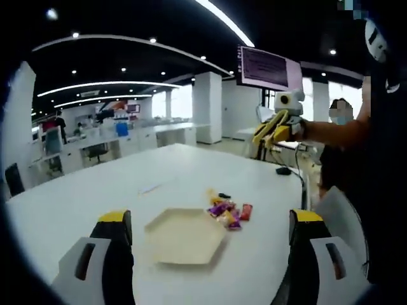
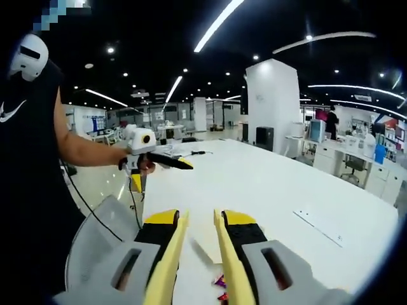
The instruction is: Place the target food into the container with the food tongs after gripping and lifting it, then release it inside without dropping or visibly crushing the food.
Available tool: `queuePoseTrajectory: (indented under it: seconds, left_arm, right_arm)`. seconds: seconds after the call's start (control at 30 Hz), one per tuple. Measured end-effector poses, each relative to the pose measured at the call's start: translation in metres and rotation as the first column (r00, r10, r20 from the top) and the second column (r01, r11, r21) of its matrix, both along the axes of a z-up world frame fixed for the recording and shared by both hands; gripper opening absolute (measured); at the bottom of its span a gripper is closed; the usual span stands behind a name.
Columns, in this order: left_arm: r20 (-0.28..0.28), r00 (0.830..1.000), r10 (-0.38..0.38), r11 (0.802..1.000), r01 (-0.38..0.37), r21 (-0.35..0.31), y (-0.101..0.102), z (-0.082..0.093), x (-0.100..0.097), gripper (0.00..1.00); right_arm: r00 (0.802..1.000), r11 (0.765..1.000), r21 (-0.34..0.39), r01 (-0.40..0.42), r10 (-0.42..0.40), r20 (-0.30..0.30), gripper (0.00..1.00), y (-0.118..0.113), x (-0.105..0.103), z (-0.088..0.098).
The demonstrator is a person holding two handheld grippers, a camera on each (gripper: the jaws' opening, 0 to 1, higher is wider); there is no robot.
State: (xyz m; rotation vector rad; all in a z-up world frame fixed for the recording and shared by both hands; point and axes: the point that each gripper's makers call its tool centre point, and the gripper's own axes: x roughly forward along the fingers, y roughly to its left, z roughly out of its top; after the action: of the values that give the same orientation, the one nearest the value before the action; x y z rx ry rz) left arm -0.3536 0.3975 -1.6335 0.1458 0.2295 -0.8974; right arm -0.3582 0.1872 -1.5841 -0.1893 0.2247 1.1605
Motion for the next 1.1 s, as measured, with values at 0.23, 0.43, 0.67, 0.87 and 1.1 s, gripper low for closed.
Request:
queuePoseTrajectory:
  seconds: [0.23, 0.43, 0.67, 0.87, 1.1]
  left_arm:
    - [0.033, 0.998, 0.060, 0.998, -0.060, 0.011, 0.006, -0.014, -0.013, 1.00]
    - [0.004, 0.998, 0.056, 0.998, -0.056, 0.019, -0.003, -0.037, -0.033, 1.00]
    - [-0.056, 0.995, 0.082, 0.997, -0.082, 0.003, -0.003, -0.060, -0.054, 1.00]
    - [-0.079, 0.993, 0.089, 0.995, -0.091, -0.026, -0.003, -0.074, -0.061, 0.99]
    - [-0.102, 0.990, 0.096, 0.995, -0.099, -0.025, -0.004, -0.092, -0.066, 1.00]
  right_arm:
    - [0.998, 0.995, -0.075, 0.061, -0.059, 0.024, 0.25, -0.021, 0.013, -0.015]
    - [0.996, 0.992, -0.091, 0.091, -0.090, 0.022, 0.26, -0.028, 0.016, -0.030]
    - [0.995, 0.986, -0.132, 0.103, -0.099, 0.034, 0.25, -0.040, 0.016, -0.048]
    - [0.995, 0.982, -0.165, 0.091, -0.084, 0.047, 0.25, -0.054, 0.015, -0.061]
    - [0.996, 0.982, -0.169, 0.089, -0.089, 0.009, 0.26, -0.065, 0.014, -0.069]
